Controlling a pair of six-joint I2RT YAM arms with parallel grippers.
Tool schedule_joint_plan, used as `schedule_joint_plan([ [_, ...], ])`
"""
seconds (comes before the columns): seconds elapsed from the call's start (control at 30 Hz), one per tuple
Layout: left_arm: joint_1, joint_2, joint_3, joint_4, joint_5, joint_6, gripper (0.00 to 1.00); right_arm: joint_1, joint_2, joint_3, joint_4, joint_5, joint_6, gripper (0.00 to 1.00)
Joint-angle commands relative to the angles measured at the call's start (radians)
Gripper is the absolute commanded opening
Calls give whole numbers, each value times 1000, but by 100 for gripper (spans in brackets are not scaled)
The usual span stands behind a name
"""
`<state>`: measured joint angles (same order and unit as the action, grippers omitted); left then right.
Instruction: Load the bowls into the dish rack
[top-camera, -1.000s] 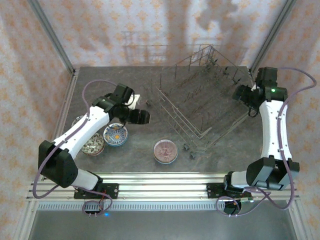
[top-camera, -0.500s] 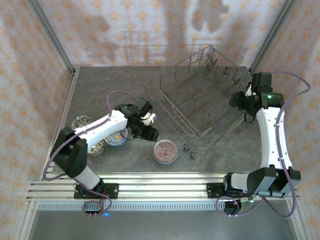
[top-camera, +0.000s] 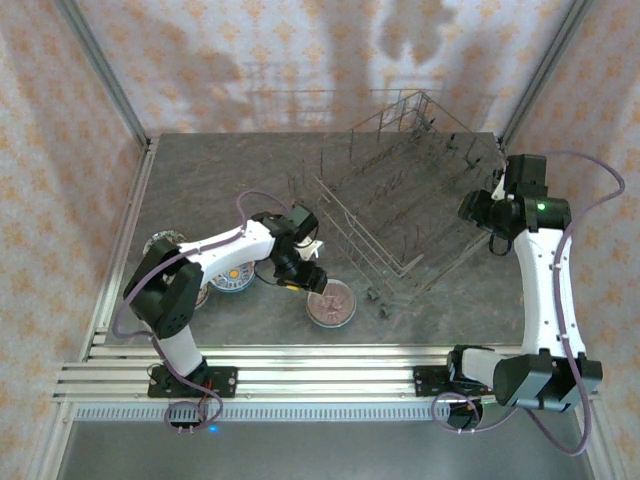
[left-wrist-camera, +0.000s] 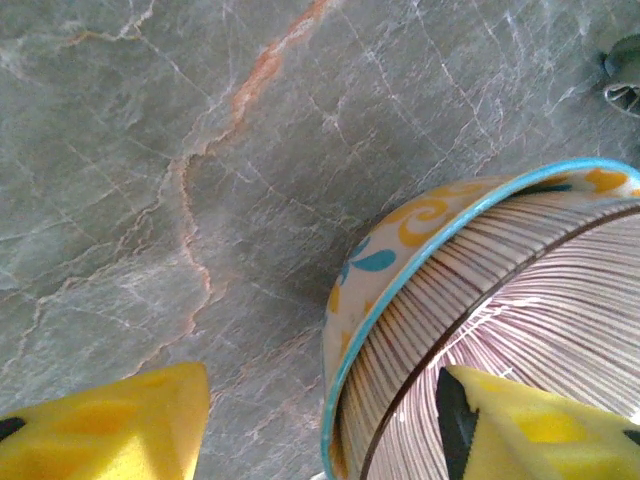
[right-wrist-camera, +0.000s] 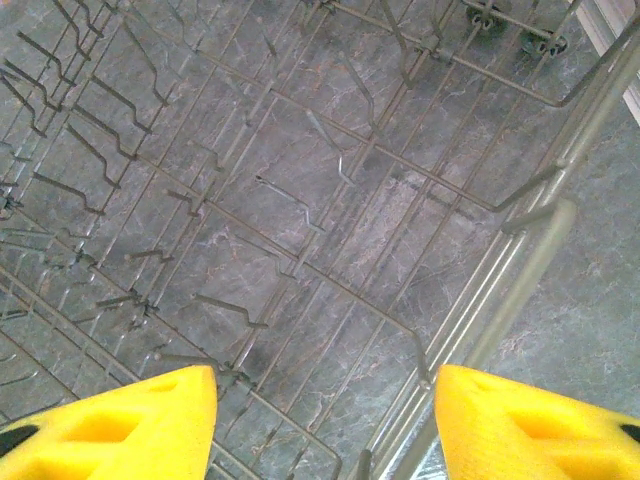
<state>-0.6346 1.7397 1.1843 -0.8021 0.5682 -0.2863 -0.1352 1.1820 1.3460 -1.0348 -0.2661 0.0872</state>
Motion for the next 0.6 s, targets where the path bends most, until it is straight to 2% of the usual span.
schedule_joint_plan([
  [0.0, -14, 39, 38, -41, -6, -4, 55, 4, -39, -23, -10, 15, -14, 58],
  [0.1, -13, 49, 43, -68, -33, -4, 46, 4, -47, -29, -4, 15, -14, 57],
  [0.27, -27, 60, 47, -39, -23, -40, 49, 3, -47, -33, 2, 11, -14, 56],
  [0.43, -33, 78, 58, -40, -36, -58, 45, 3, -53, -33, -1, 14, -25, 54],
  [0.57, -32, 75, 49, -41, -50, -70, 38, 4, -56, -41, 7, 13, -26, 53],
])
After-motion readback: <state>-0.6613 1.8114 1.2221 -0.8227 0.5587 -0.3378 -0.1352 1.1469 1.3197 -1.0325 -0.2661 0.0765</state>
